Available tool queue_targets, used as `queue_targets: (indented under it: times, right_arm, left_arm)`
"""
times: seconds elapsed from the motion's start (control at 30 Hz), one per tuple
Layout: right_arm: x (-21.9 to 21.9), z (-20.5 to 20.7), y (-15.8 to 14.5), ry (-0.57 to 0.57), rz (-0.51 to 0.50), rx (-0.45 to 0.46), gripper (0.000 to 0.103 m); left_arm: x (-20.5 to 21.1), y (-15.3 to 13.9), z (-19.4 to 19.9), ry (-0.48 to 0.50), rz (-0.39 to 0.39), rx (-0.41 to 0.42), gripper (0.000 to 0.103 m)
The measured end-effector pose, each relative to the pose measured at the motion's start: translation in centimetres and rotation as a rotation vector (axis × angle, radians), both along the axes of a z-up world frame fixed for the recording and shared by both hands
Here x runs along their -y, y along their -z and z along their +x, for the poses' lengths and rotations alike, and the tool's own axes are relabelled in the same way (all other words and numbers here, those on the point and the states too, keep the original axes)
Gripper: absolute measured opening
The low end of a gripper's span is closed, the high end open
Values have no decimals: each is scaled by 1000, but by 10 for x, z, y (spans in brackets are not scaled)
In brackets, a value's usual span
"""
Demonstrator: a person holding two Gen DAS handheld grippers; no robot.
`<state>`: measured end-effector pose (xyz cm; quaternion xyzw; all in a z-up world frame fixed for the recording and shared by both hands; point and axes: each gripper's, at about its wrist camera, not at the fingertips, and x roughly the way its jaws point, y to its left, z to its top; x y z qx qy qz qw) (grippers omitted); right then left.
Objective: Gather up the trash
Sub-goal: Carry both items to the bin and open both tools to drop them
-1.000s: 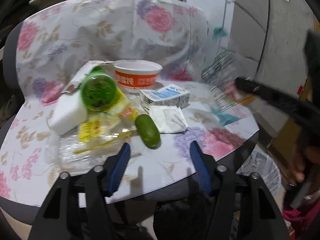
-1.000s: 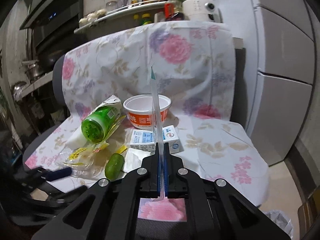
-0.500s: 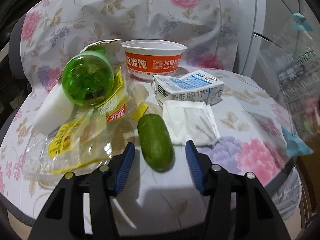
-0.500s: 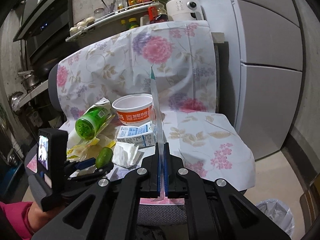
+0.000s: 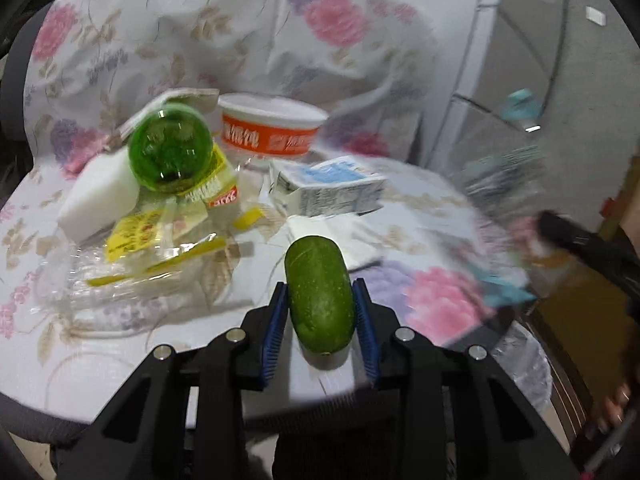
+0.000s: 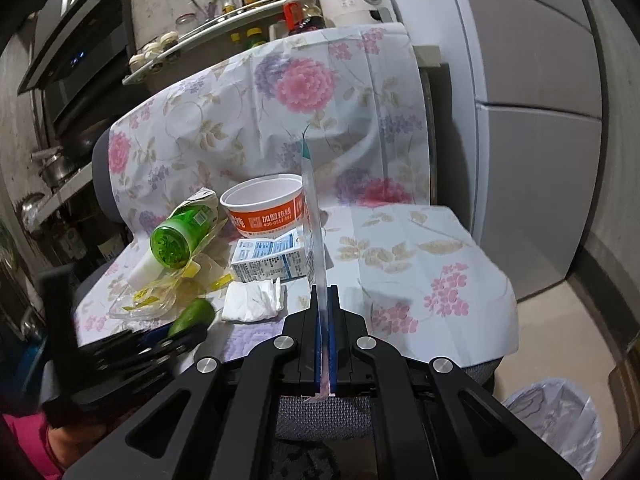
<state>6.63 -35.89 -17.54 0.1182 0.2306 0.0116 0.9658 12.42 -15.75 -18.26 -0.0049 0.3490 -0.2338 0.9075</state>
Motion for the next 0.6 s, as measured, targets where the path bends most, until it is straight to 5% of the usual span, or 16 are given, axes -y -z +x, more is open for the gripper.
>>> queue_targets:
  times: [0.27, 0.6]
  right_arm:
    - [-1, -10, -9, 12, 29, 16, 3]
    - [45, -73, -13, 201, 14, 0, 3]
  left_arm:
    - [-16, -41, -17, 22, -90, 57, 31]
    - [75, -57, -41, 306, -109, 96, 31]
